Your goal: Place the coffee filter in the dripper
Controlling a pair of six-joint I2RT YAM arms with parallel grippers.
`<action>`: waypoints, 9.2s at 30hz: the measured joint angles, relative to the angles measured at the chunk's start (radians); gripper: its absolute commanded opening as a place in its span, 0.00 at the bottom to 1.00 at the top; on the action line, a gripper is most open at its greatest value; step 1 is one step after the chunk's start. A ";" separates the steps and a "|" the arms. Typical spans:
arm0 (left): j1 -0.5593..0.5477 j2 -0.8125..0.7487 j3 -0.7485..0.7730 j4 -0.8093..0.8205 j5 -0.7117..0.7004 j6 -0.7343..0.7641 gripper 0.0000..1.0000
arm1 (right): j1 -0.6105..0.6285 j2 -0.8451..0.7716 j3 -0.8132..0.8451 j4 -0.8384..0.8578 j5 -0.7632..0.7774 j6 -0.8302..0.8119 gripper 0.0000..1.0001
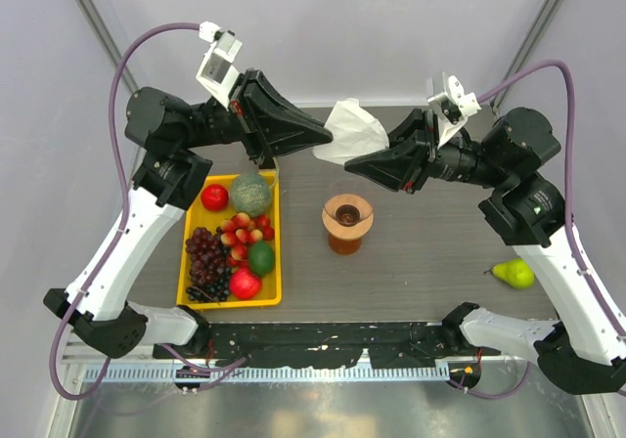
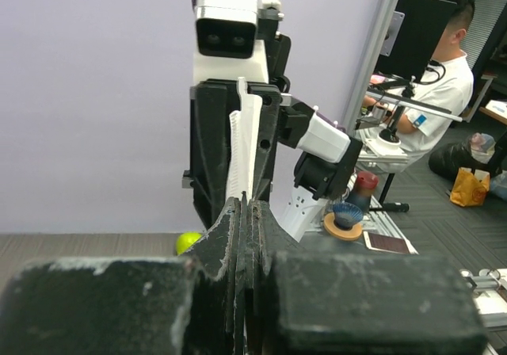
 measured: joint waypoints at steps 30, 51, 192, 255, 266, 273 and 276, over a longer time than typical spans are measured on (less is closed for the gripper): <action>0.025 0.003 -0.026 -0.055 -0.009 0.025 0.00 | 0.005 -0.019 -0.006 -0.092 0.004 -0.071 0.08; 0.029 -0.017 -0.135 0.004 0.141 -0.056 0.00 | -0.034 -0.008 0.321 -0.471 0.018 -0.160 0.38; -0.349 -0.256 -0.250 -0.652 -0.498 1.258 0.03 | -0.285 0.018 0.041 -0.140 -0.281 0.102 0.88; -0.281 -0.228 -0.174 -0.553 -0.447 0.764 0.00 | 0.024 0.062 0.150 -0.515 0.003 -0.275 0.97; -0.195 -0.175 -0.170 -0.444 -0.511 0.409 0.00 | 0.024 -0.044 0.003 -0.303 0.064 -0.211 0.93; -0.188 -0.168 -0.171 -0.370 -0.496 0.284 0.00 | 0.027 -0.014 -0.001 -0.267 0.079 -0.214 0.67; -0.188 -0.168 -0.171 -0.329 -0.475 0.257 0.00 | 0.027 -0.011 -0.005 -0.261 0.075 -0.212 0.53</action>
